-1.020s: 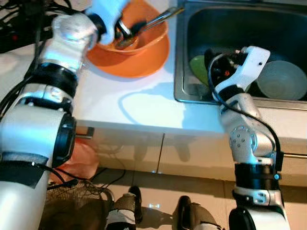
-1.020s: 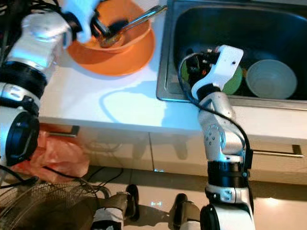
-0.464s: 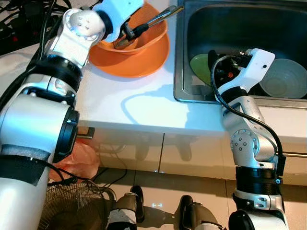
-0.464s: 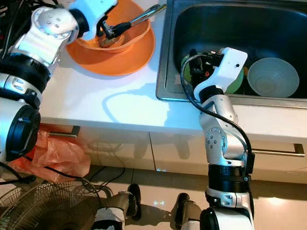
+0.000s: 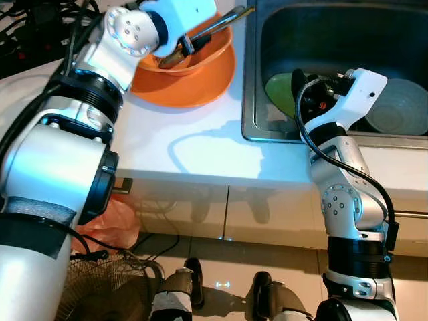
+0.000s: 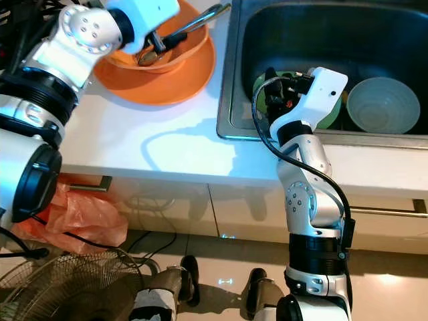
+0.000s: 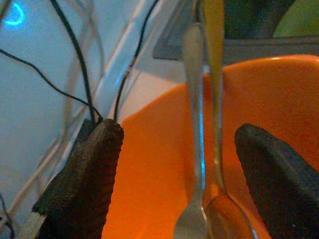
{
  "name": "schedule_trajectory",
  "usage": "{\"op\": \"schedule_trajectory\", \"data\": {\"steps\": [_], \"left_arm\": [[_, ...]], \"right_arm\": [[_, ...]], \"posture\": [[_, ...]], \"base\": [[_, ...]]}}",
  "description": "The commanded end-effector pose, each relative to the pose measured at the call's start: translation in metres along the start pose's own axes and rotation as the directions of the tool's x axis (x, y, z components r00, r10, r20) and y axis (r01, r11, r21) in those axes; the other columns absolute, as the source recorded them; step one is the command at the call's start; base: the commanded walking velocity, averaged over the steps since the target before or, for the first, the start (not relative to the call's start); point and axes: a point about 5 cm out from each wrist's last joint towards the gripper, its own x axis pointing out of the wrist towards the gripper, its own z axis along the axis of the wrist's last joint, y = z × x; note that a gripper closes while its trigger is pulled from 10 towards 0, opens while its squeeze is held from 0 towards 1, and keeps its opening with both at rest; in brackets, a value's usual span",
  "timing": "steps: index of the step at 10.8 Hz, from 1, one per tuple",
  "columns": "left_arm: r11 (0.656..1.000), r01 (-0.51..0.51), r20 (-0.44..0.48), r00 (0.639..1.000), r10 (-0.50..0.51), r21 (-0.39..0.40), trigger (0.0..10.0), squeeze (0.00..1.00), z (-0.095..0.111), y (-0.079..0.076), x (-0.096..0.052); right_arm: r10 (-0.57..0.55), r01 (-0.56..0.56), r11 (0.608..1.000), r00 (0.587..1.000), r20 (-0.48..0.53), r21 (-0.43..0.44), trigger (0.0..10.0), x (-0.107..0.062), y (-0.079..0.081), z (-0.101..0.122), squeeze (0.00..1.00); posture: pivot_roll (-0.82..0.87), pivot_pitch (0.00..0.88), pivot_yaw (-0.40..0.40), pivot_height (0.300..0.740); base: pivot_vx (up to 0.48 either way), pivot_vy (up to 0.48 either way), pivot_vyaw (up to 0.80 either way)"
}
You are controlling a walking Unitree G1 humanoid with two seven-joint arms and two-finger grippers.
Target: Kitchen organization
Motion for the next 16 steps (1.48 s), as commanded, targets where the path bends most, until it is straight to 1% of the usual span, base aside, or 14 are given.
{"op": "schedule_trajectory", "data": {"steps": [1,2,3,5,6,8,10,12,13,14,15,16], "left_arm": [[0.999,0.028,-0.01,1.0,-0.028,0.032,10.0,0.0,0.005,0.002,0.001],[0.998,0.044,-0.022,0.999,-0.043,0.047,10.0,0.0,0.004,0.0,0.001],[0.995,0.041,-0.04,0.998,-0.038,0.085,10.0,0.0,0.003,0.0,0.001],[0.982,0.003,-0.082,0.997,0.012,0.188,10.0,0.0,0.002,-0.002,0.004],[0.977,-0.008,-0.091,0.995,0.028,0.213,10.0,0.0,0.002,-0.004,0.005],[0.977,-0.024,-0.086,0.995,0.043,0.213,10.0,0.0,0.003,-0.008,0.008],[0.982,-0.053,-0.089,0.994,0.07,0.18,10.0,0.0,0.001,-0.012,0.01],[0.986,-0.055,-0.097,0.993,0.071,0.156,10.0,0.0,-0.001,-0.02,0.013],[0.988,-0.057,-0.102,0.992,0.073,0.145,10.0,0.0,-0.003,-0.027,0.015],[0.988,-0.063,-0.102,0.992,0.077,0.141,7.3,0.0,-0.003,-0.029,0.016],[0.988,-0.066,-0.099,0.992,0.08,0.137,0.0,0.0,-0.003,-0.029,0.016],[0.988,-0.07,-0.097,0.992,0.084,0.139,0.0,0.0,-0.003,-0.029,0.016]], "right_arm": [[-0.021,0.022,1.0,0.997,-0.069,0.015,10.0,-0.005,-0.003,-0.015,0.0],[-0.022,0.023,1.0,0.997,-0.07,0.016,10.0,-0.005,-0.004,-0.015,0.0],[-0.023,0.025,1.0,0.997,-0.071,0.017,10.0,-0.006,-0.004,-0.015,0.0],[-0.024,0.026,1.0,0.997,-0.075,0.017,10.0,-0.007,-0.004,-0.015,0.0],[-0.025,0.027,0.999,0.997,-0.078,0.018,10.0,-0.008,-0.003,-0.016,0.0],[-0.026,0.028,0.999,0.996,-0.084,0.021,10.0,-0.01,-0.002,-0.017,0.0],[-0.03,0.032,0.999,0.995,-0.09,0.025,10.0,-0.012,-0.001,-0.019,0.0],[-0.031,0.034,0.999,0.995,-0.097,0.03,10.0,-0.014,0.0,-0.021,0.0],[-0.031,0.035,0.999,0.995,-0.095,0.034,10.0,-0.014,0.001,-0.02,0.0],[-0.038,0.041,0.999,0.995,-0.095,0.033,10.0,-0.015,0.0,-0.02,0.0],[-0.041,0.044,0.999,0.995,-0.095,0.031,10.0,-0.015,-0.001,-0.02,0.0],[-0.042,0.045,0.999,0.995,-0.094,0.031,10.0,-0.014,-0.001,-0.02,0.0]], "posture": [[0.05,0.296,0.111,0.74],[0.06,0.298,0.111,0.74],[0.06,0.298,0.111,0.74],[0.05,0.302,0.109,0.74],[0.05,0.307,0.109,0.74],[0.05,0.315,0.11,0.74],[0.06,0.326,0.115,0.74],[0.05,0.329,0.12,0.74],[0.05,0.333,0.122,0.74],[0.05,0.335,0.123,0.74],[0.05,0.336,0.123,0.74],[0.05,0.334,0.12,0.74]], "base": [[0.0,0.0,0.0],[0.0,0.0,0.0],[0.0,0.0,0.0],[0.0,0.0,0.0],[0.0,0.0,0.0],[0.0,0.0,0.0],[0.0,0.0,0.0],[0.0,0.0,0.0],[0.0,0.0,0.0],[0.0,0.0,0.0],[0.0,0.0,0.0],[0.0,0.0,0.0]]}}
